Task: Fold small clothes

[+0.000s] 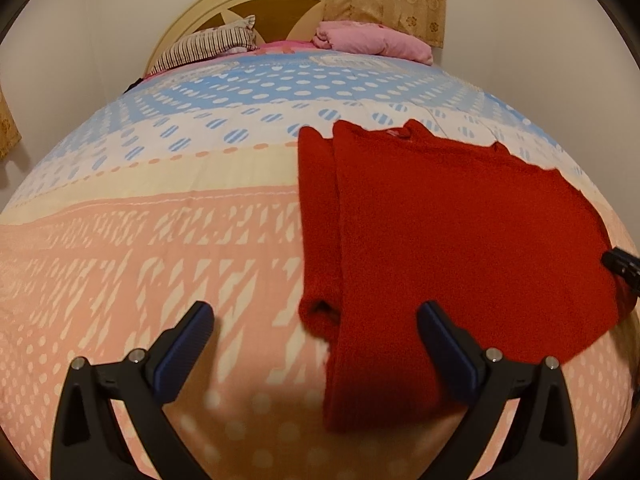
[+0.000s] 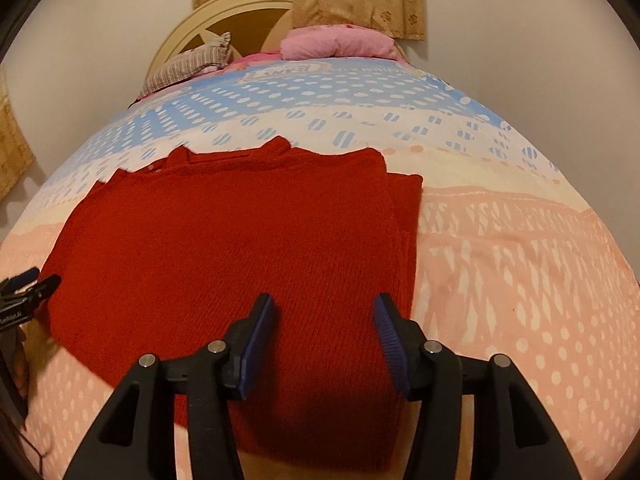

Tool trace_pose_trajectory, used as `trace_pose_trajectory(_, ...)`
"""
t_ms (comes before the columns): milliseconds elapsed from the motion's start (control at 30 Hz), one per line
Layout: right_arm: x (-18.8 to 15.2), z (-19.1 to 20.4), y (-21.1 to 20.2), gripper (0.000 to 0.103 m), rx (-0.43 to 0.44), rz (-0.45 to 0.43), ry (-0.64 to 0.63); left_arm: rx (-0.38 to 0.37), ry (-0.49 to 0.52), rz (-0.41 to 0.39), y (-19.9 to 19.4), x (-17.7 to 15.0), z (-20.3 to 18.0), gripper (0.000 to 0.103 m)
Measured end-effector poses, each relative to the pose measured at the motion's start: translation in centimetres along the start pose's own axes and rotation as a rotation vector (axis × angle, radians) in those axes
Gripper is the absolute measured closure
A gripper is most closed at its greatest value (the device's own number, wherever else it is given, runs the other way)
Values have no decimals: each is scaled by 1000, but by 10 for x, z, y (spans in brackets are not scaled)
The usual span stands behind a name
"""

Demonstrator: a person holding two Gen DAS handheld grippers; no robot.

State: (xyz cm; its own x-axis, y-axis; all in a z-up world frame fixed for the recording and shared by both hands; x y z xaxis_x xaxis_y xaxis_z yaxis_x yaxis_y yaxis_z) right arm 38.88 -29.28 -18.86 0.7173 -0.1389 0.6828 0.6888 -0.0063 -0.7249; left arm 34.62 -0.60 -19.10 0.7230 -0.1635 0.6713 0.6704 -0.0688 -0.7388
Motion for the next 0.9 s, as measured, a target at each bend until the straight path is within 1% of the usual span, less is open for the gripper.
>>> trace_pose_trajectory(100,0,4,-13,49,-11,-24,-8,7,14,-9,-7,0,3,0)
trace_pose_trajectory(167,1,12,-27,49,3,-51,-20,5,22,-21,-11,1,5,0)
trace_pose_trajectory(333,-5,46,-46,48,45,-92,-124,19,50,-30,-14,2,13,0)
trace_pose_trajectory(500,-17,87,-43,48,95,-76,-205,33,74,-41,-17,5,20,0)
trace_pose_trajectory(567,-21,103,-42,48,103,-74,-239,20,81,-48,-18,8,24,0)
trace_pose_trajectory(667,-28,126,-42,48,120,-77,-300,24,78,-57,-18,13,29,0)
trace_pose_trajectory(767,-33,145,-41,48,124,-88,-355,13,61,-59,-15,19,35,0)
trace_pose_trajectory(833,-37,155,-40,48,126,-90,-385,-12,39,-63,-13,23,39,0)
trace_pose_trajectory(900,-42,168,-39,48,130,-95,-419,-55,1,-66,-9,28,43,0)
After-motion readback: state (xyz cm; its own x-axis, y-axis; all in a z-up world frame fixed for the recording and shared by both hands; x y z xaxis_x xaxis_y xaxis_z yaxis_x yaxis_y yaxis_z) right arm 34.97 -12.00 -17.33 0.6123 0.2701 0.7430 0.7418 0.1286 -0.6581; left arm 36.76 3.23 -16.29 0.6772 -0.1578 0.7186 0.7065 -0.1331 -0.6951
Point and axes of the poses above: each gripper's, at about its wrist camera, not at the fingertips, and y roughly the way its jaws point, z to its left, x to its top, the point moved 6 cm from there along y, roughly the way its jaws point, and after that the axes turned 5 degrees about y, right-handed, at the moved point
